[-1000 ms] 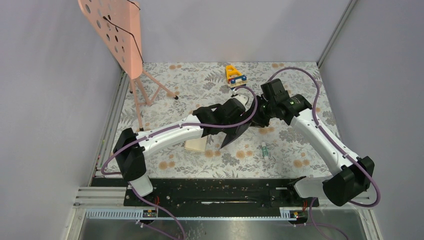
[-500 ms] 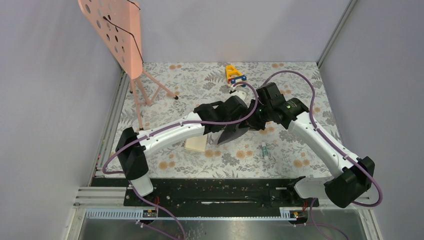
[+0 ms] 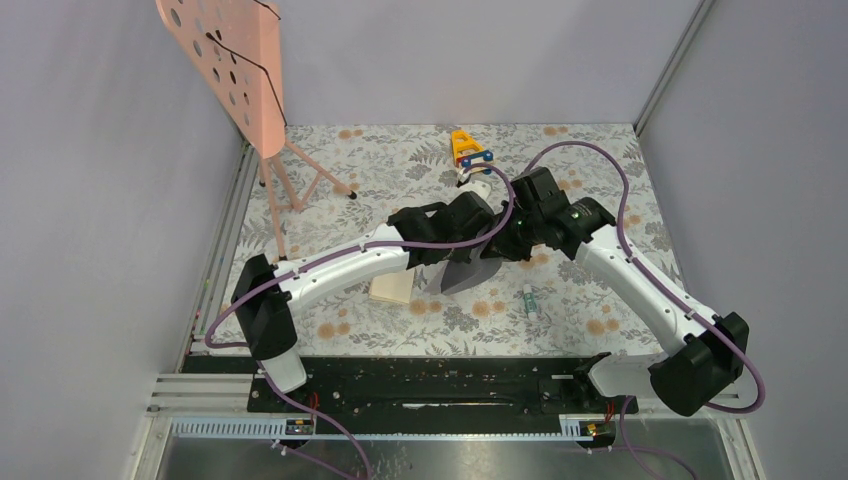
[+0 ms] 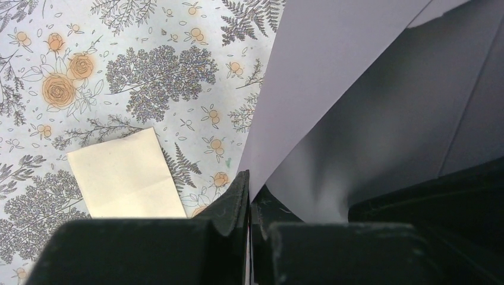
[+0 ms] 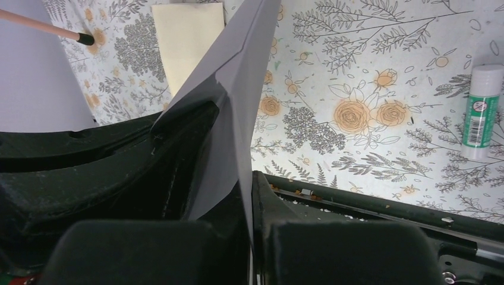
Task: Place the letter into the envelope and seal it
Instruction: Adjust the envelope, then pick up the letter from the center of the board.
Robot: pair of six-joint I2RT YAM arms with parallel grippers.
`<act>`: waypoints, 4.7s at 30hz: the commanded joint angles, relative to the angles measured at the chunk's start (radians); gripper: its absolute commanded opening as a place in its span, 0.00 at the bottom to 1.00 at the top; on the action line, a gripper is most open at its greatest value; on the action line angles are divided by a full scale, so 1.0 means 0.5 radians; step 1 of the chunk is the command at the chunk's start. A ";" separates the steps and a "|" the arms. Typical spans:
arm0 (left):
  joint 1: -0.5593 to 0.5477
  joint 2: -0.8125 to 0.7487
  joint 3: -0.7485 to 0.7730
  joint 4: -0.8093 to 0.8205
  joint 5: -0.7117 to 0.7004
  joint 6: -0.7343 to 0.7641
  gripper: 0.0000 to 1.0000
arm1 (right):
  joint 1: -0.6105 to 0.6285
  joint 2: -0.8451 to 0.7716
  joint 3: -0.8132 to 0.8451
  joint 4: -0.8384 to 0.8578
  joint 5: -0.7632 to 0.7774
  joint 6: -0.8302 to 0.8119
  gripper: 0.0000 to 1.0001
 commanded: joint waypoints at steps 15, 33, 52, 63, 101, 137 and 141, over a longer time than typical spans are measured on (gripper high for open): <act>0.006 0.087 0.097 0.182 0.555 -0.057 0.19 | 0.014 0.105 0.212 -0.522 0.342 -0.471 0.00; 0.088 -0.169 -0.032 0.255 1.043 -0.159 0.25 | 0.012 0.124 0.173 -0.487 0.339 -0.466 0.00; 0.401 -0.342 -0.394 0.400 1.338 -0.287 0.25 | 0.010 0.214 0.229 -0.596 0.420 -0.509 0.00; 0.820 -0.435 -0.578 0.027 0.868 -0.101 0.42 | 0.009 0.242 0.245 -0.555 0.333 -0.530 0.00; 1.339 -0.007 -1.019 0.463 1.431 -0.149 0.27 | -0.008 0.180 0.168 -0.436 0.228 -0.538 0.00; 0.996 -0.793 -0.622 0.187 1.752 -0.307 0.00 | 0.024 0.474 0.397 -0.147 0.063 -0.234 0.00; 0.946 -0.697 -0.624 0.225 1.715 -0.293 0.00 | 0.042 0.511 0.415 -0.138 0.050 -0.225 0.00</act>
